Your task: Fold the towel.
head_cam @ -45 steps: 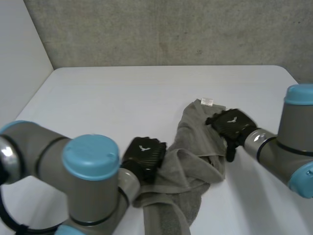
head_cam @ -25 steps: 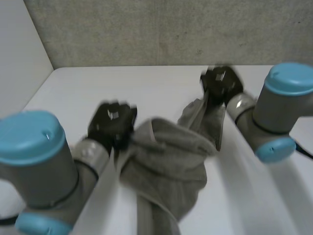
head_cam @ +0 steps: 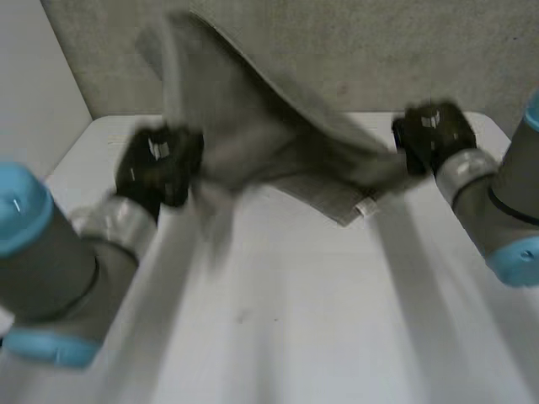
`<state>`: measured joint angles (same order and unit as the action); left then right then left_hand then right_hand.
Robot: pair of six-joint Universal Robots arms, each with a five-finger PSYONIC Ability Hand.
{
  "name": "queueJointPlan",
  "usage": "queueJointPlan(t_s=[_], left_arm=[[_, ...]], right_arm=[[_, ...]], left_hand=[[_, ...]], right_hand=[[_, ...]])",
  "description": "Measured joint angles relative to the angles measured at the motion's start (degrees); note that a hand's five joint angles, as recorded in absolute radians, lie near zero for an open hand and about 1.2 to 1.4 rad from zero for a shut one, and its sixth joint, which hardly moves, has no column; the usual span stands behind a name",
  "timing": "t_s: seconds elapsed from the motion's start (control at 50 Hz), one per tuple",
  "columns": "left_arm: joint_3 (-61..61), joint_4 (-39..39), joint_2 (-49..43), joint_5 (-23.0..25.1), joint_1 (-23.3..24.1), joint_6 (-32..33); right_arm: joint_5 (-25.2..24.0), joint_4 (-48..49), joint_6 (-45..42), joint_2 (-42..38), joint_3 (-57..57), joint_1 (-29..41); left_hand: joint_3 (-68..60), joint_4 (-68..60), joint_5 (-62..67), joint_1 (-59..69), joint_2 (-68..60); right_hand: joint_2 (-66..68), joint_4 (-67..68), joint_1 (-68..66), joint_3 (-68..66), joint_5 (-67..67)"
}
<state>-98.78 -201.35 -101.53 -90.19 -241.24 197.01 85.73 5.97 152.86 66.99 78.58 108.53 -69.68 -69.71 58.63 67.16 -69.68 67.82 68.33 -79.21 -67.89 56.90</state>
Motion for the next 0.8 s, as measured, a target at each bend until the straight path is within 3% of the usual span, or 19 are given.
queueJointPlan(t_s=[0.08, 0.22, 0.36, 0.48, 0.52, 0.58, 0.8], left_arm=[[-11.0, -0.3, 0.0, 3.8, -2.1, 1.7], [-20.8, -0.3, 0.2, 9.5, -4.1, 5.0], [-23.9, 2.0, 3.2, 15.6, 2.2, 4.4], [-22.2, 4.0, 6.2, 16.7, 7.6, 0.9], [-21.0, 4.1, 6.5, 16.6, 8.4, 0.1], [-18.3, 4.1, 6.3, 16.4, 8.5, -0.5], [0.9, 3.7, -5.4, 16.1, -1.1, -0.5]], right_arm=[[-0.5, -4.1, -3.9, -0.8, 4.9, -3.8], [-0.7, -1.8, -7.3, -1.6, 9.7, -6.6], [-0.6, 1.8, -7.6, -1.8, 11.0, -6.5], [-0.5, 2.3, -7.3, -1.8, 11.0, -6.2], [-0.5, 2.5, -7.2, -1.8, 11.2, -6.2], [-0.5, 3.1, -7.2, -2.0, 11.4, -6.2], [-0.5, 4.5, -7.3, -2.9, 11.6, -6.8]], left_hand=[[0.6, 0.5, 0.1, 0.0, 0.5], [5.0, 5.1, -3.8, -2.4, 5.0], [9.5, 9.6, -8.4, -6.8, 9.5], [21.0, 19.9, -18.6, -18.1, 21.1], [36.5, 36.4, -35.5, -34.8, 36.6], [40.0, 40.2, -39.1, -37.4, 40.2], [48.0, 48.2, -47.0, -45.1, 48.1]], right_hand=[[0.0, 0.0, 0.0, -0.2, 0.0], [0.0, 0.0, 0.0, -0.2, 0.0], [0.0, 0.0, 0.0, -0.2, 0.0], [0.0, 0.0, 0.0, -0.2, 0.0], [0.0, 0.0, 0.0, -0.2, 0.0], [0.0, 0.0, 0.0, -0.2, 0.1], [0.0, 0.0, 0.0, -0.2, 0.0]])
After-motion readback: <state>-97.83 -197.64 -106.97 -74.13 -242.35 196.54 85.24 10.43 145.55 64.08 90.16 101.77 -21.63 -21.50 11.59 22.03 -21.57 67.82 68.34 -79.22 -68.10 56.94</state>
